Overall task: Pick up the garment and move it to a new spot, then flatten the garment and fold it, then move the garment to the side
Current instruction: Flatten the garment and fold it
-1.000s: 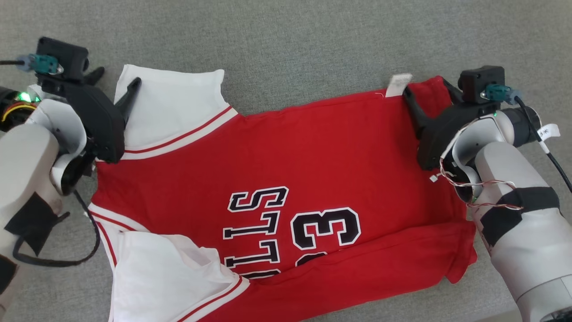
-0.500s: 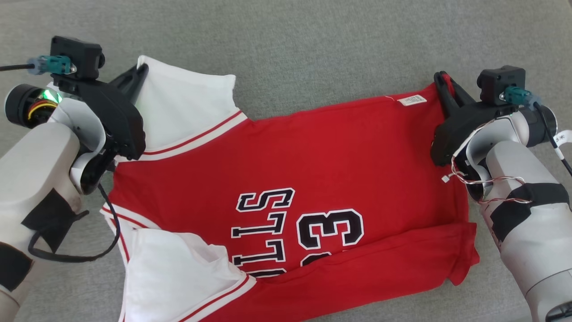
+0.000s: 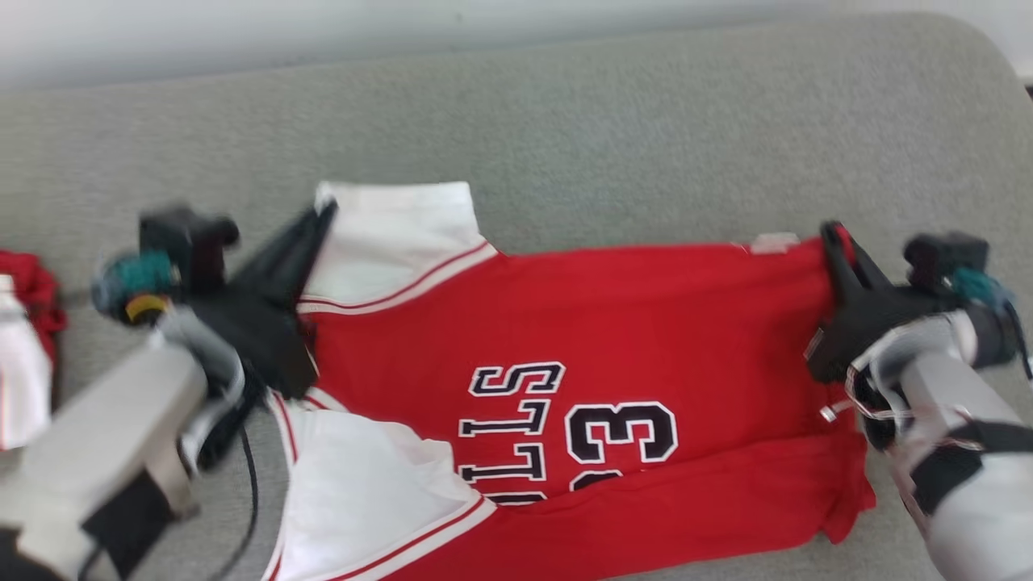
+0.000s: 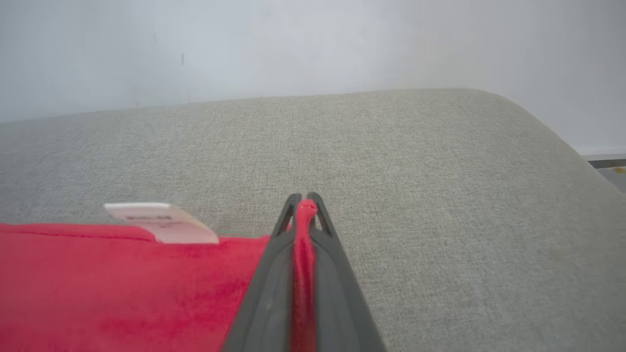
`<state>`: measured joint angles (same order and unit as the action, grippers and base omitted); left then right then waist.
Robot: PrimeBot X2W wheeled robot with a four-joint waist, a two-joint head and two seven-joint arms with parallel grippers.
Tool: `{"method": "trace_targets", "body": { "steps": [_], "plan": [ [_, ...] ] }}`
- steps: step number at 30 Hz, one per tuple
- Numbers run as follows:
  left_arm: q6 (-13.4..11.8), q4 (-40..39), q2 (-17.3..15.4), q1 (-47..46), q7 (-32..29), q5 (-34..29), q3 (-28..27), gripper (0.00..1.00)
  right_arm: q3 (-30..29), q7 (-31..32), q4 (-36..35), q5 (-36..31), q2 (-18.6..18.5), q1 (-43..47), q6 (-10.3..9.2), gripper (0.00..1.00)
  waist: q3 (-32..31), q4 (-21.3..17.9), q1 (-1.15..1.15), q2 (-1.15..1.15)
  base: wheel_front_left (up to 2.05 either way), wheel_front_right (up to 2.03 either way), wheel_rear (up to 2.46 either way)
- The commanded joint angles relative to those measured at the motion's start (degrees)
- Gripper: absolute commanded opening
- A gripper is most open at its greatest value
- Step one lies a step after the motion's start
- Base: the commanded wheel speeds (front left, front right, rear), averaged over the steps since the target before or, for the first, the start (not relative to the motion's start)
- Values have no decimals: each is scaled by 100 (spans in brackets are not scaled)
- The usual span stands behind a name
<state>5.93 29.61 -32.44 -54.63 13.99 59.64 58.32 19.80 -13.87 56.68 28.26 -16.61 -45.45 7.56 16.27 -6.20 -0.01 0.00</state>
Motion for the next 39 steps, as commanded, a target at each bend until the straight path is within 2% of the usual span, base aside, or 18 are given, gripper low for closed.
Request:
{"method": "trace_targets", "body": {
  "steps": [1,6,11,15,24,25,26,27,28,36,37,39],
  "plan": [
    [-65,-171,-46,203,52,-40,-48,0,-22,-46,-57,78,-95,148,-16,0,-222,216,1,0,0,0,0],
    [-560,-1284,-214,1221,124,-171,-368,0,-116,-124,-591,518,-326,815,-16,0,-421,408,1,0,0,0,0],
    [-952,-2254,-95,2384,121,-483,-1042,0,-334,-134,-1325,658,-492,1465,-16,0,-534,522,1,0,0,0,0],
    [-1045,-2575,83,3101,122,-759,-1386,0,-647,-127,-1861,688,-477,1997,-15,0,-607,606,1,0,0,0,0],
    [-952,-2506,572,4199,122,-1052,-1850,0,-1160,-127,-2744,658,-290,3168,-15,0,-713,644,1,0,0,0,0],
    [-975,-2447,624,4303,122,-1084,-1932,0,-1191,-127,-2773,673,-272,3260,-16,3,-722,638,1,0,0,0,0],
    [-997,-2393,646,4370,122,-1175,-2020,0,-1210,-127,-2814,662,-260,3329,-15,47,-734,631,1,0,0,0,0],
    [-996,-2359,700,4442,122,-1266,-2118,46,-1250,-127,-2845,685,-239,3399,-15,100,-742,627,1,0,0,0,0],
    [-967,-2328,781,4535,123,-1326,-2203,100,-1282,-128,-2878,689,-233,3475,-15,100,-758,630,1,0,0,0,0],
    [-860,-2378,1393,5095,123,-2191,-3468,100,-1477,-101,-3057,687,-241,3805,-15,100,-912,637,1,0,0,0,0],
    [-860,-2378,1393,5095,123,-2191,-3468,100,-1477,-101,-3057,687,-241,3805,-15,100,-912,637,1,0,0,0,0],
    [-837,-2543,1645,5273,123,-2745,-4102,100,-1502,68,-2961,615,-291,3780,-15,100,-950,648,1,0,0,0,0]
  ]
}}
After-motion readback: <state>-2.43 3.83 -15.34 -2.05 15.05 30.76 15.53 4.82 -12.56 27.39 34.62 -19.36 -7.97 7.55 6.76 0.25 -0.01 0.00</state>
